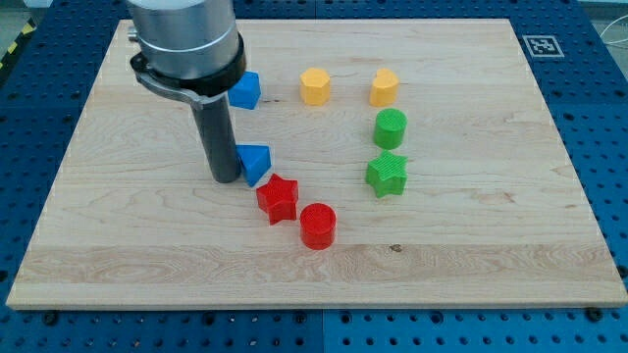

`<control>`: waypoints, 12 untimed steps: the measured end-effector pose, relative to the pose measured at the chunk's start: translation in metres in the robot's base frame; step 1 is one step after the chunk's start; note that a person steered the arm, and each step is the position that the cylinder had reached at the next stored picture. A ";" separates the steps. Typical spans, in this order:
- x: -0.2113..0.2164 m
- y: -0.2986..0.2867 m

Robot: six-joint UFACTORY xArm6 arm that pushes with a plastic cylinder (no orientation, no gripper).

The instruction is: Nudge the blue triangle a bit down

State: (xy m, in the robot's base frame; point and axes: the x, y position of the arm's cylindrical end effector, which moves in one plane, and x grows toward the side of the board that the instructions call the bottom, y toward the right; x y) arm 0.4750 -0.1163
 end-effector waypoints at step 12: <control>-0.038 0.020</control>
